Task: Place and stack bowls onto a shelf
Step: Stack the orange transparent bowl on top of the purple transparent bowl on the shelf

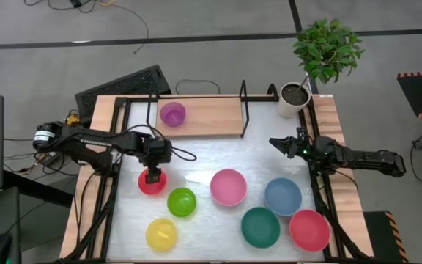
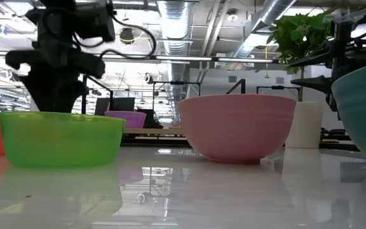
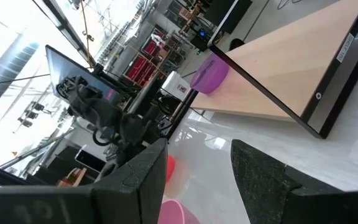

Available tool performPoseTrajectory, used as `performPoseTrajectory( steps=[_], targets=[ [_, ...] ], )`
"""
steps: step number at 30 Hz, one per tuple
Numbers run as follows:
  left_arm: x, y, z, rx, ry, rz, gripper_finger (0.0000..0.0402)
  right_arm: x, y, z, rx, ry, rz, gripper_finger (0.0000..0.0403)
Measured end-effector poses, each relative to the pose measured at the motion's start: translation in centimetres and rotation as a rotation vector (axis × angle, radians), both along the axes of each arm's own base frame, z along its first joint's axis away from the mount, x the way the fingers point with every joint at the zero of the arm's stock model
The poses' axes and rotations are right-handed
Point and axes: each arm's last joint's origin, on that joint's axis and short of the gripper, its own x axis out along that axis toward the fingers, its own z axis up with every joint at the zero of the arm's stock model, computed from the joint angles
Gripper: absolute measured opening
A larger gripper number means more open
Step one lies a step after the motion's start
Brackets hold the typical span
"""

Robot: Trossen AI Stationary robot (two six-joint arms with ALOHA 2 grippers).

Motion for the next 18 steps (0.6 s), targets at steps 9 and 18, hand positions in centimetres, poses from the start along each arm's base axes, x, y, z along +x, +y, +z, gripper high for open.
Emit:
performPoseTrajectory(
  steps=[9, 18],
  targets=[
    [1.2, 0.1, -3.3, -0.014, 0.167, -0.057, 0.0201, 0.0, 0.0, 0.0, 0.000, 0.000, 0.000, 0.0203],
    [2.1, 0.1, -2.2, -0.027, 0.144, 0.077, 0.0013, 0.0, 0.0, 0.0, 0.000, 0.001, 0.000, 0.0203]
  ],
)
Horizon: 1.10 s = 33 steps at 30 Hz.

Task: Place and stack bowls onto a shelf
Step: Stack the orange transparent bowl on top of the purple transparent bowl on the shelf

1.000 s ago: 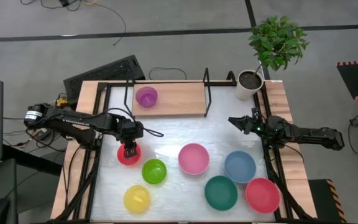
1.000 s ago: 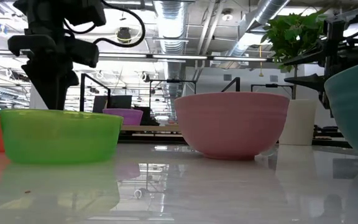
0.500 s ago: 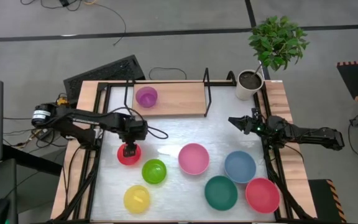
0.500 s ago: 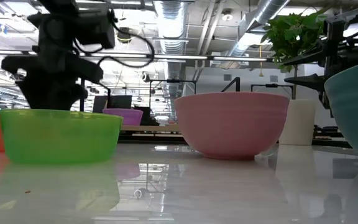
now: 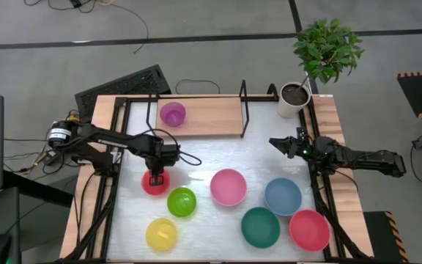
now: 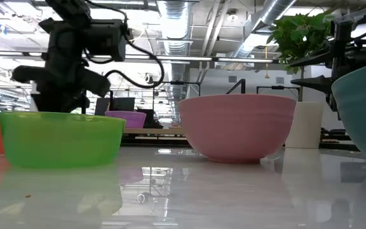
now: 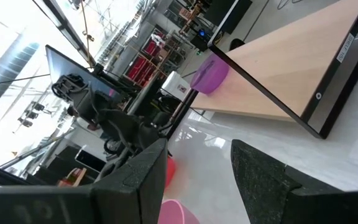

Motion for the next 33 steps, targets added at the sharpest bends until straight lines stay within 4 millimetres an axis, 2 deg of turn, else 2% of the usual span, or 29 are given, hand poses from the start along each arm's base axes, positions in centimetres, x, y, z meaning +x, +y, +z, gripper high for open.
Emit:
performPoseTrajectory(
  steps=[6, 14, 17, 21, 26, 29, 33],
  targets=[
    [1.2, 0.1, 2.4, 0.000, -0.012, 0.178, 0.0001, 0.0, 0.0, 0.0, -0.003, 0.001, 0.000, 0.0203],
    [2.3, 2.1, 8.1, 0.112, -0.026, 0.339, 0.0000, 0.0, 0.0, 0.0, -0.017, 0.007, 0.000, 0.0203],
    [2.8, 3.5, 10.7, 0.122, -0.083, 0.297, 0.0000, 0.0, 0.0, 0.0, -0.018, 0.007, 0.000, 0.0203],
    [3.1, 6.2, 14.5, 0.166, -0.198, 0.182, 0.0000, 0.0, 0.0, 0.0, -0.018, 0.007, 0.000, 0.0203],
    [2.0, 11.3, 18.8, 0.292, -0.318, 0.147, 0.0000, 0.0, 0.0, 0.0, -0.018, 0.007, 0.000, 0.0203],
    [1.0, 14.4, 20.2, 0.367, -0.358, 0.174, 0.0000, 0.0, 0.0, 0.0, -0.018, 0.007, 0.000, 0.0203],
    [0.1, 18.2, 19.9, 0.412, -0.372, 0.183, 0.0000, 0.0, 0.0, 0.0, -0.017, 0.008, -0.001, 0.0203]
  ],
)
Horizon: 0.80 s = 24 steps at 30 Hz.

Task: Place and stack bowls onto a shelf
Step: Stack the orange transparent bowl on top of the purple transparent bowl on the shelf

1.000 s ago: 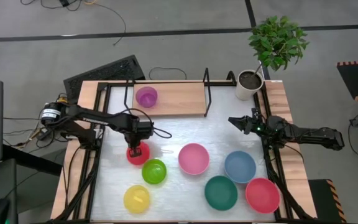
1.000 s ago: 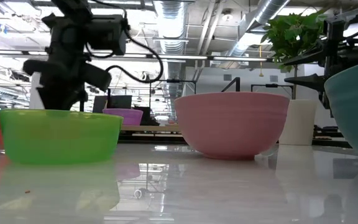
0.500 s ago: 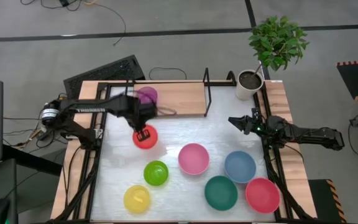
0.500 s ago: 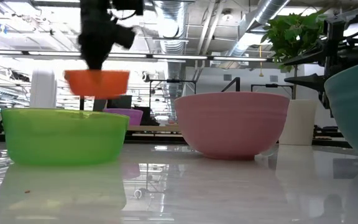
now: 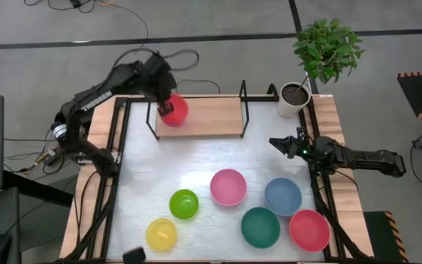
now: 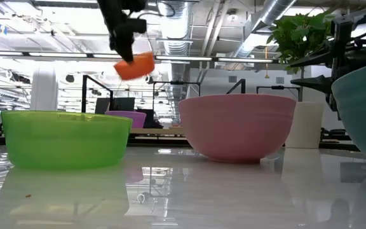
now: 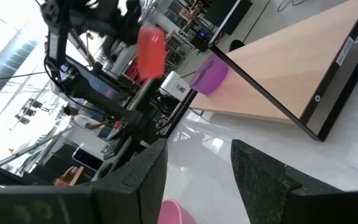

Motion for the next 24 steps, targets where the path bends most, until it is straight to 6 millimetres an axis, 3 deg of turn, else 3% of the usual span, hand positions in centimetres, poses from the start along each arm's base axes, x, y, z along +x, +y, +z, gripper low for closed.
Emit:
performPoseTrajectory(
  steps=[10, 16, 24],
  targets=[
    [0.5, 6.6, -6.1, -0.053, 0.190, -0.093, 0.0000, 0.1, -0.1, -0.1, 0.009, 0.011, -0.008, 0.0203],
    [0.8, 8.0, -8.8, -0.114, 0.272, -0.126, 0.0000, 0.1, -0.3, -0.2, 0.010, 0.018, -0.029, 0.0203],
    [1.0, 7.9, -9.1, -0.123, 0.275, -0.197, 0.0000, 0.0, -0.5, -0.2, 0.010, 0.017, -0.051, 0.0203]
  ],
)
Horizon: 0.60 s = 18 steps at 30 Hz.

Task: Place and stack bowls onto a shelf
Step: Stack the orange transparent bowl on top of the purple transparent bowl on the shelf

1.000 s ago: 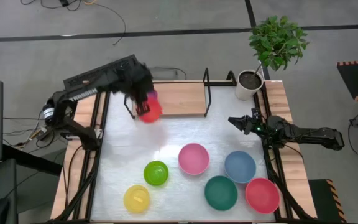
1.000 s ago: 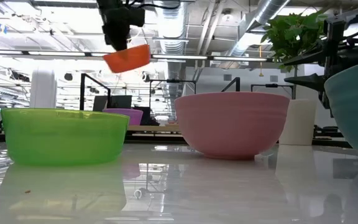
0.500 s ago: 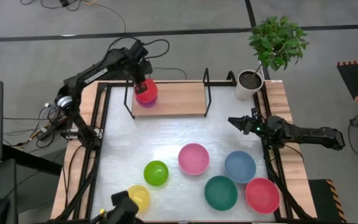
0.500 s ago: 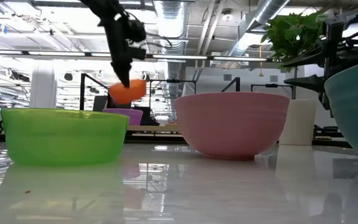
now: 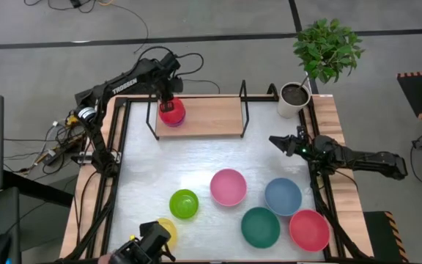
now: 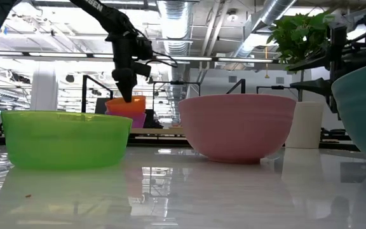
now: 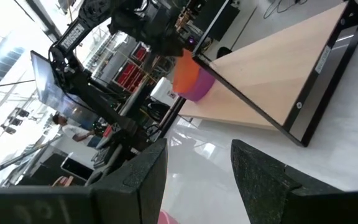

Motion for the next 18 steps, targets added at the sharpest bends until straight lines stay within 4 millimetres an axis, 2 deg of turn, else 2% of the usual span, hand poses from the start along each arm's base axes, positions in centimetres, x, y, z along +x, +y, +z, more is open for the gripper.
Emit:
performPoseTrajectory(
  steps=[6, 15, 18],
  targets=[
    [-0.12, 0.01, -0.02, 0.026, 0.042, -0.021, 0.0021, -0.03, -0.12, 0.01, -0.004, 0.002, -0.012, 0.0203],
    [0.15, -0.08, 0.02, 0.022, 0.019, -0.027, 0.0127, -0.03, -0.12, 0.00, -0.006, 0.002, -0.012, 0.0203],
    [0.30, -0.18, 0.77, 0.022, 0.010, -0.018, 0.0155, -0.03, -0.12, 0.01, -0.007, 0.003, -0.012, 0.0203]
  ],
)
